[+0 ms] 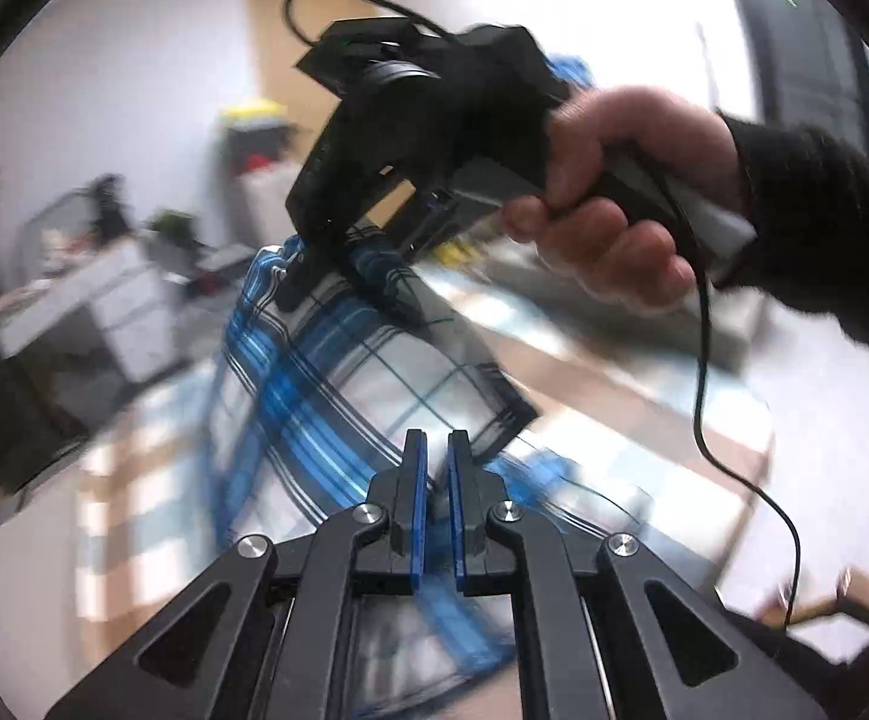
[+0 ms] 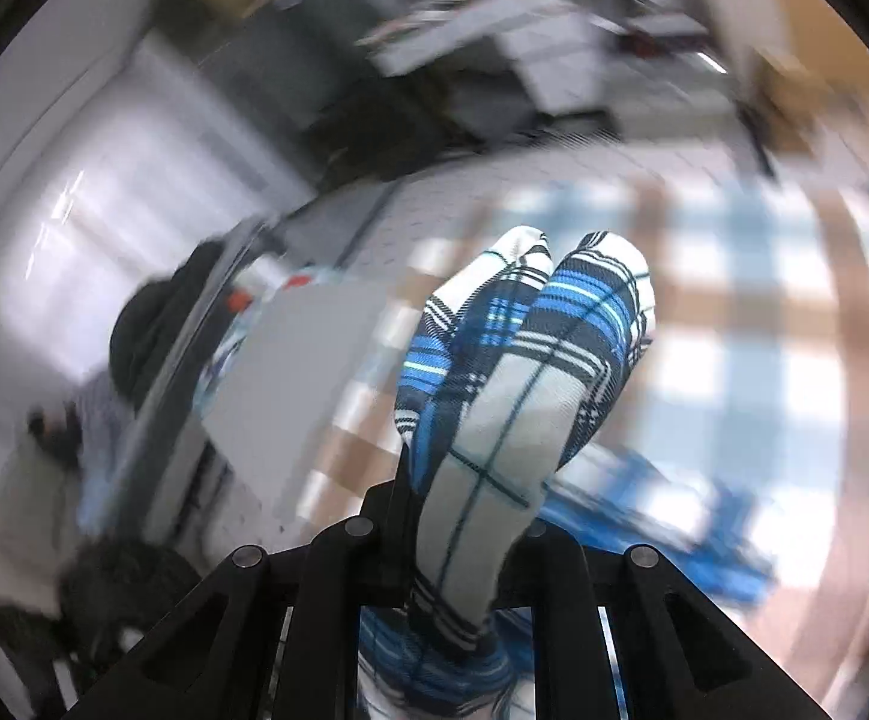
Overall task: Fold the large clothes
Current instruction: 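Lift and fold the shirt end over its body with the right tool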
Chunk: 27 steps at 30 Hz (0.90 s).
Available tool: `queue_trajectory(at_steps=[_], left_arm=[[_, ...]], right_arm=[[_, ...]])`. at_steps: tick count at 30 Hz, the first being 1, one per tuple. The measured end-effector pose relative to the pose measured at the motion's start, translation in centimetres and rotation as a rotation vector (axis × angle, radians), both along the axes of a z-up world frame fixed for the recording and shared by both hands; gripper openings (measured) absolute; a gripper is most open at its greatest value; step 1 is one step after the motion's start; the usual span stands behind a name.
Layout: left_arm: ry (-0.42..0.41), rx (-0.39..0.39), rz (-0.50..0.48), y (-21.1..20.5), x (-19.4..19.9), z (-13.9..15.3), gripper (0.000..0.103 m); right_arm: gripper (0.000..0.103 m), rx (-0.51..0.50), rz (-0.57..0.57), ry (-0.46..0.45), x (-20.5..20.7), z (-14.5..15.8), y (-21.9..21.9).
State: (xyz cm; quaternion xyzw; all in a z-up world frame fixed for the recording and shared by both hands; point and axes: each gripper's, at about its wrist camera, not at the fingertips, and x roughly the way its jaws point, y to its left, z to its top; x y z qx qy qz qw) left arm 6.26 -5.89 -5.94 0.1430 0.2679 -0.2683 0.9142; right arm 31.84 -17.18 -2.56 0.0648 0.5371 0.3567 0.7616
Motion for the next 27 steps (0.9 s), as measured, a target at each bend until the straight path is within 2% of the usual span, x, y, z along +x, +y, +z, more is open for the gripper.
queue_trajectory(at_steps=[4, 7, 11, 13, 14, 15, 16, 17, 18, 19, 20, 22, 25, 27], left_arm=[[0.172, 0.067, -0.059, -3.3, 0.9, -4.4, 0.003], [0.228, 0.097, -0.082, -3.6, 1.0, -5.0, 0.003], [0.296, 0.037, -0.102, -1.3, -0.2, -3.9, 0.003], [0.34, -0.035, -0.086, 0.5, 0.1, -2.8, 0.006], [0.347, -0.06, -0.077, 1.2, 0.4, -2.4, 0.011], [0.344, -0.089, -0.05, 2.3, 0.6, -1.8, 0.031], [0.321, -0.116, 0.0, 3.8, 1.0, -1.3, 0.06], [0.303, -0.134, 0.032, 4.7, 1.1, -1.2, 0.068], [0.29, -0.161, 0.073, 6.0, 2.1, -1.2, 0.068], [0.325, -0.192, 0.069, 6.9, 3.5, -1.6, 0.068], [0.375, -0.229, 0.044, 7.3, 4.3, -2.1, 0.068], [0.494, -0.312, 0.004, 7.7, 5.9, -3.7, 0.056], [0.567, -0.316, -0.008, 7.5, 7.0, -6.0, 0.052], [0.608, -0.355, -0.011, 7.3, 7.4, -7.2, 0.052]], right_arm=[[0.014, 0.001, -0.075, 0.149, 2.6, -6.9, -5.8], [0.016, 0.002, -0.067, 0.147, 3.4, -9.2, -6.5], [0.021, 0.018, -0.032, 0.162, 3.5, -10.8, -7.0], [0.021, 0.022, -0.015, 0.154, 3.2, -11.0, -7.0], [0.023, 0.028, -0.013, 0.162, 3.0, -11.0, -7.1], [0.026, 0.023, -0.011, 0.165, 2.3, -12.1, -6.9], [0.03, 0.008, -0.008, 0.16, 1.8, -12.3, -7.0], [0.033, -0.026, -0.004, 0.136, 1.1, -12.3, -7.1], [0.04, -0.054, 0.0, 0.116, 0.4, -13.1, -6.4], [0.048, -0.11, 0.007, 0.078, -0.5, -12.5, -6.6], [0.049, -0.139, 0.011, 0.054, -1.1, -11.9, -7.0], [0.048, -0.167, 0.008, 0.019, -2.2, -10.8, -7.7], [0.048, -0.164, 0.023, -0.048, -4.3, -8.4, -8.1], [0.048, -0.121, 0.046, -0.01, -5.3, -9.2, -8.1]])
